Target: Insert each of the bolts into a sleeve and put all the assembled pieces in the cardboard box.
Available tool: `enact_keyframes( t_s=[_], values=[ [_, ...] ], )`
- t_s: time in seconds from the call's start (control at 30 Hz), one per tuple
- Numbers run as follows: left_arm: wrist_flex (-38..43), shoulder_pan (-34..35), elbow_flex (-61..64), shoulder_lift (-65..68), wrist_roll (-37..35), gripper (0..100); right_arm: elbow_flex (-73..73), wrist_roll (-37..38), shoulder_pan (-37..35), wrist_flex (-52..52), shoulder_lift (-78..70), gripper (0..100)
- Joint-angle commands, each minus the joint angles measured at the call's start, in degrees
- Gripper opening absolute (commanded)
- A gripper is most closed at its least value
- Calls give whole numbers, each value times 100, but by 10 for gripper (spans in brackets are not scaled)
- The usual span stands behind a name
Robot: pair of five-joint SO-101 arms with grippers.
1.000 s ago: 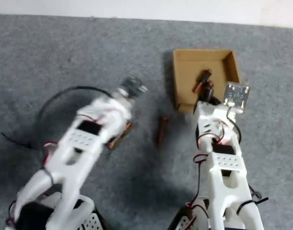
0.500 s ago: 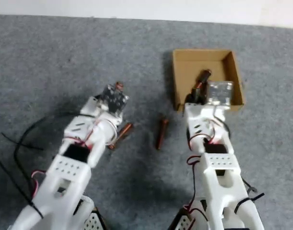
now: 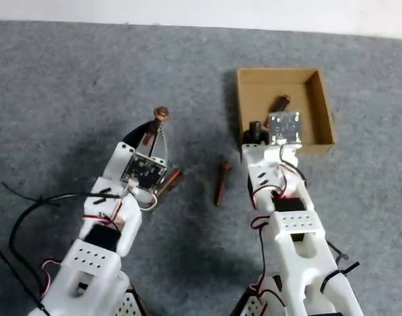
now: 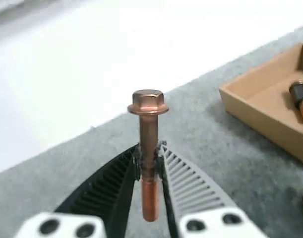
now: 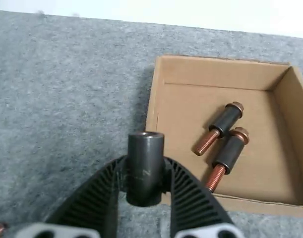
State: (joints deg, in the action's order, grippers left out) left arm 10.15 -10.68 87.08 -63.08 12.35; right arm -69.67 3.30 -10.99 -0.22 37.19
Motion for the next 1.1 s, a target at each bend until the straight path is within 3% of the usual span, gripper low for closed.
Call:
enact_keyframes(
  t_s=[0.0,0.5,0.73,1.07],
  values=[
    [396,-198,66,-207,-18,11,171,79,-84,-75,136,5],
    [413,-286,57,-233,-62,7,-1103,26,-84,-75,2686,5],
    [299,-259,84,-804,-738,7,-1367,26,-84,-57,3327,5],
    [-1934,-277,110,-3574,-747,7,-1842,70,-558,-31,4330,5]
  ],
)
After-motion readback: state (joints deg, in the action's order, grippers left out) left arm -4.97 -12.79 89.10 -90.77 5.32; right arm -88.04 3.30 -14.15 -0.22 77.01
